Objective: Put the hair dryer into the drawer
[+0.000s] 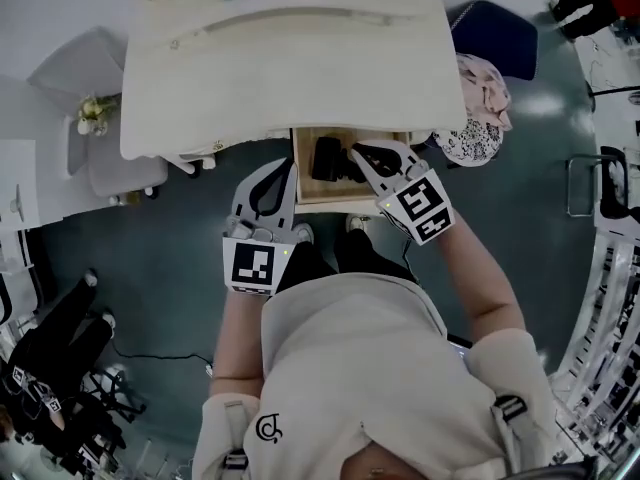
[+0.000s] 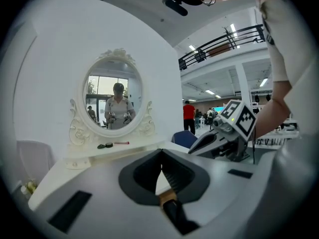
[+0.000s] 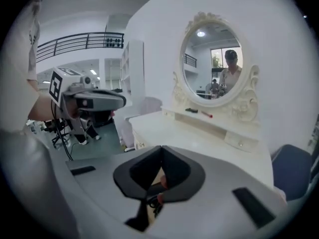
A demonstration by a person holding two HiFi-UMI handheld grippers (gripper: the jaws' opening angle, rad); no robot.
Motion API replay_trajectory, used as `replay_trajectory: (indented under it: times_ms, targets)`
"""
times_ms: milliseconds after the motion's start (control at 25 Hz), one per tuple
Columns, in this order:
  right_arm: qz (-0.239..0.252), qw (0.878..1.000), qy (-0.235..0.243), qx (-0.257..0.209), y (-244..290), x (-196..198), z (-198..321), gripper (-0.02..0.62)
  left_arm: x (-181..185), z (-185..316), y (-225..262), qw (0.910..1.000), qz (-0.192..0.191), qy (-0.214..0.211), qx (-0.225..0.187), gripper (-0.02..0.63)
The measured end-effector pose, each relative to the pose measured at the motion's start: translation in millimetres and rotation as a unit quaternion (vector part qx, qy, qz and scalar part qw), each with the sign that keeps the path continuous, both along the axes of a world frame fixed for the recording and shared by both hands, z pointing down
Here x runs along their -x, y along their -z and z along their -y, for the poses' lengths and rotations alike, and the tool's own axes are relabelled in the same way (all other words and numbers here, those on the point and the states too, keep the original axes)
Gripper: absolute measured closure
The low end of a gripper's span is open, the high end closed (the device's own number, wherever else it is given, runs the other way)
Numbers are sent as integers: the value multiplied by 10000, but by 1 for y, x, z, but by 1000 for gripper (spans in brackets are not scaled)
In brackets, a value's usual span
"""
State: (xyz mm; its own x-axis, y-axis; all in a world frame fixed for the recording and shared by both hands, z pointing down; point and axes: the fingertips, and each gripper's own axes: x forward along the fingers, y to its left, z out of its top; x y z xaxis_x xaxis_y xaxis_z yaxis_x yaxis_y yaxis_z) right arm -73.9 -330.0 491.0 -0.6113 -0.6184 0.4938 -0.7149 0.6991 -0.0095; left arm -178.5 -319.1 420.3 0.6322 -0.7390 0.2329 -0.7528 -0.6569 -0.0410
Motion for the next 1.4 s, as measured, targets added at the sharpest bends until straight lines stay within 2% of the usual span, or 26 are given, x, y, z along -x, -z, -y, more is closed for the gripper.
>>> replay_trajectory:
  times_ms: [200,320,520,680,880,1400]
  targets:
    - [643,9925,-595,-849,70,-18,-3,588,-2,7,25,10000,56,-50,26,592]
    - [900,9846,-868,-1218,100,-32,-4,588,-3,12,42,9997,177,-121,-135,592]
    - [1118,9727,-976,-1783,146,-49,-8,589,-10,18,70,9991,74,-225,-349,592]
    - [1257,9625,-1066,-2153,173,-60,-9,589,-19,16,91,9972,139,-417,-608,592]
    - [1365,9563,-1165,-2308,183,-67,-6,591,-21,20,108,9962,71,-341,-795,592]
    - [1251,9587,-1240,-2233,172,-66,1,591,-20,25,104,9973,-22,-272,-685,592]
